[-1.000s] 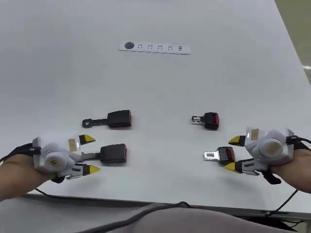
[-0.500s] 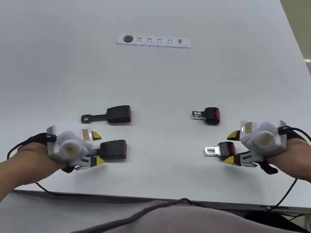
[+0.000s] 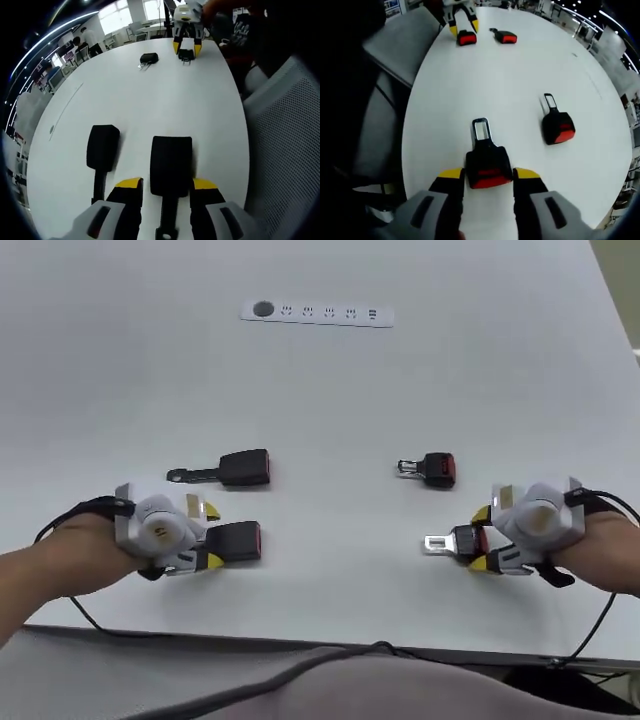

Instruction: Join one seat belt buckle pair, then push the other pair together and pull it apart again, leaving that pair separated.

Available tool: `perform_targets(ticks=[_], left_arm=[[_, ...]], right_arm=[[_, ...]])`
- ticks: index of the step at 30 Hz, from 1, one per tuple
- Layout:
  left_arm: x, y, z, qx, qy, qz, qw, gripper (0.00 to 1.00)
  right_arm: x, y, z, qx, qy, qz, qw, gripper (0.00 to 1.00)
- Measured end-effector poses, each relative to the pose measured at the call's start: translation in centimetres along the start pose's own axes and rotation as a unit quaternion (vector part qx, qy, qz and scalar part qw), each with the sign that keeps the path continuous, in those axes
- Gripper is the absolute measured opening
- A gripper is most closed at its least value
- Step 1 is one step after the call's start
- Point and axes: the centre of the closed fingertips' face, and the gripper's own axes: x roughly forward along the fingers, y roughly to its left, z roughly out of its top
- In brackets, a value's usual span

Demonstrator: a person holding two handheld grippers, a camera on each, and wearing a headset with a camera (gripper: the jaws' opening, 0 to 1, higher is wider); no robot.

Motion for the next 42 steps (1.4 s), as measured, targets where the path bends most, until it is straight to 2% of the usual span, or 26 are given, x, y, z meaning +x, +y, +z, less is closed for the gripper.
perform_targets(ticks=[5,14,22,31,42], left_arm=[[0.4,-0.6,-0.2,0.026,0.013,-0.017,0.9994,0.33],[0.1,-0.8,0.3,0.042,0.013,-0.031,0.9985,0.32],[0.3,-0.7,0.2,0.036,0.022,-0.040,0.9983,0.32],[0.5,-0.5,-0.2,0.026,0.034,-0.044,0.9981,0.32],[0.7,-0.5,-0.5,0.026,0.041,-0.047,0.9977,0.32]], right_arm=[[0.0,0.0,0.2,0.008,-0.008,0.012,0.9999,0.38],[-0.4,0.3,0.7,-0.004,-0.006,0.019,0.9998,0.36],[-0.6,0.4,0.8,-0.020,0.004,0.024,0.9995,0.35],[-0.2,0.0,0.3,-0.014,0.009,0.020,0.9997,0.35],[0.5,0.1,1.7,-0.004,-0.013,0.019,0.9997,0.36]])
